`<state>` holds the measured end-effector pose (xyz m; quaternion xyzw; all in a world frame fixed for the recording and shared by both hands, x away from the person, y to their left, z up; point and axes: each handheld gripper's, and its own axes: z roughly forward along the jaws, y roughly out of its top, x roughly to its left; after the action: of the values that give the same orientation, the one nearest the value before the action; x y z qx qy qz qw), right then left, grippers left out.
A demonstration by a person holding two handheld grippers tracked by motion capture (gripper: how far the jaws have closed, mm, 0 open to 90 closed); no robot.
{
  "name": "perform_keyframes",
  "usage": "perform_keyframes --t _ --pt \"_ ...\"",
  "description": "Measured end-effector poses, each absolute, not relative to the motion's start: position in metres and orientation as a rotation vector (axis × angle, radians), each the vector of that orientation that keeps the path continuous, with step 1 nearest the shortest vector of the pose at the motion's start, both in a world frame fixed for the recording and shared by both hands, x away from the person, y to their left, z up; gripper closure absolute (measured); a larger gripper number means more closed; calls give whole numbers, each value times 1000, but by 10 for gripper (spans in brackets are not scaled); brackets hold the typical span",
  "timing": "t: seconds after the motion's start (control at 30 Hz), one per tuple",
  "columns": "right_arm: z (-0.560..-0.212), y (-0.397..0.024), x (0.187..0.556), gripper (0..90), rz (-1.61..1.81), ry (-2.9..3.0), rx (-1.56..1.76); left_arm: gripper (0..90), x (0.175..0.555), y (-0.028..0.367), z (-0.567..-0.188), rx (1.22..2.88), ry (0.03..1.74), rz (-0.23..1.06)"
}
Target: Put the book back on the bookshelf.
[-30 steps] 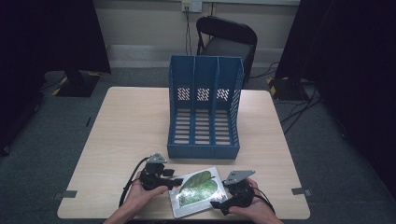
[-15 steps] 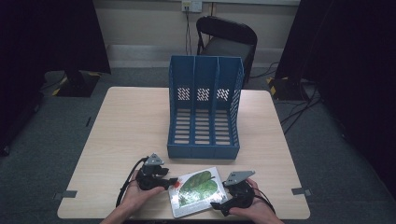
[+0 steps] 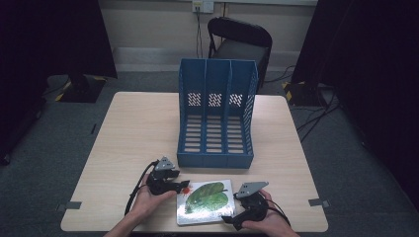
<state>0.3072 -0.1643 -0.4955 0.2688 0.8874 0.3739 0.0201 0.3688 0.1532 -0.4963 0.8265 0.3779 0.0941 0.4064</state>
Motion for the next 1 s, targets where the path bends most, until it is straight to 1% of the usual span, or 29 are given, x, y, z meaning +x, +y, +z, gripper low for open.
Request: perform_keyframes --t 0.1,0.13,0.2,0.27,0.3,0.4,0.5,0.57,0.7,0.77,0.83,1.0 --pt "-495 -164 307 86 1157 2752 833 411 372 161 -493 2084 1011 177" --pt "-495 -164 307 86 1157 2752 833 417 372 161 -493 2084 1011 177" --pt "-495 -164 307 88 1159 2754 837 417 361 171 -483 2044 1028 106" --pt "-495 -165 307 88 1162 2752 837 428 356 173 -479 2038 1043 102" --pt "-495 -165 307 88 1163 2752 839 436 347 177 -473 2010 1057 60" --pt "-495 -164 308 87 1163 2753 843 459 342 176 -472 2039 1053 32" --pt "-495 -164 307 87 1159 2752 845 454 337 169 -477 2078 1076 8" --pt "-495 -164 308 86 1158 2753 845 409 337 165 -483 2111 1101 -41" --pt "-495 -164 308 86 1161 2753 845 425 335 162 -486 2096 1116 -74" --pt "-495 -164 308 85 1163 2751 846 377 335 160 -487 2085 1118 -75" --pt "-495 -164 307 82 1161 2749 849 376 336 161 -487 2061 1131 -89" --pt "-495 -164 309 70 1161 2746 864 366 342 159 -491 2025 1121 -70"
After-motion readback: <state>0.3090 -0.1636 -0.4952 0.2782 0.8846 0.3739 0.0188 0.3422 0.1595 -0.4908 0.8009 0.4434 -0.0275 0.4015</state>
